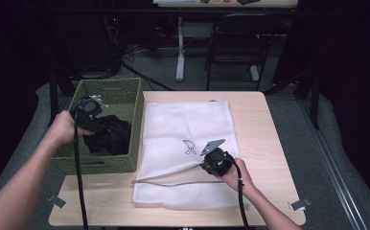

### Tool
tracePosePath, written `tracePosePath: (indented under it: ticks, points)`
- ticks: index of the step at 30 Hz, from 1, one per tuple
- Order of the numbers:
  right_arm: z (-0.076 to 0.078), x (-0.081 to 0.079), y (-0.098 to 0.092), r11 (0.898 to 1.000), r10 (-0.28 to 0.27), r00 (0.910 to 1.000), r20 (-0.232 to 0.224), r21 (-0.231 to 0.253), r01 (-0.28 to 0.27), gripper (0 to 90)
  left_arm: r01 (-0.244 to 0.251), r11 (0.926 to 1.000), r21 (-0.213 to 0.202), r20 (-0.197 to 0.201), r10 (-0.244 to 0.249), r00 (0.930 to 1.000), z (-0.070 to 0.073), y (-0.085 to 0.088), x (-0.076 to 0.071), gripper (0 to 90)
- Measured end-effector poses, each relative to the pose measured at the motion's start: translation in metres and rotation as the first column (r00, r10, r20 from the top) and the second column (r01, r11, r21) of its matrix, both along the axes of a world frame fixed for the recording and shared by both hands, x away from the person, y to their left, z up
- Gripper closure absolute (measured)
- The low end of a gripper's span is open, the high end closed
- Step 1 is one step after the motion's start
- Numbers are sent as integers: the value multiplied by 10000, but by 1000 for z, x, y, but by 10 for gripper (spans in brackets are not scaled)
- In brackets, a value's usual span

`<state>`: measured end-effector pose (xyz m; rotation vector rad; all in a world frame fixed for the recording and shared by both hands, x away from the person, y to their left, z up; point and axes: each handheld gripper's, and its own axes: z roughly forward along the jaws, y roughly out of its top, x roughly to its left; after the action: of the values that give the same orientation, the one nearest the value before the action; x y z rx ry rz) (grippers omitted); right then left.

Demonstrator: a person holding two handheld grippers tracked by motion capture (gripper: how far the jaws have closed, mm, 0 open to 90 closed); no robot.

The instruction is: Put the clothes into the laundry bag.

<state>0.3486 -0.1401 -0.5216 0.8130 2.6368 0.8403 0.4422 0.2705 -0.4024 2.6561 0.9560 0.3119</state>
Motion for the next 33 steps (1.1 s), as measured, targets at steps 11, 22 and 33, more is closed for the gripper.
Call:
tracePosePath:
  ticks: [11, 22, 33]
  points:
    - [0, 0, 0, 10000, -31, 10000, 2, -69, 31, 860, 10, 9999, 141, 383, -15, 9993, 38, -1, -4, 755]
    - [0, 1, -2, 9999, 58, 10000, 11, -89, -58, 860, 249, 9974, 681, 802, -303, 9963, 79, -7, -10, 767]
    - [2, 0, -4, 10000, 26, 10000, 68, -66, -26, 860, 335, 9908, 1314, 1031, -473, 9935, 116, -16, -12, 777]
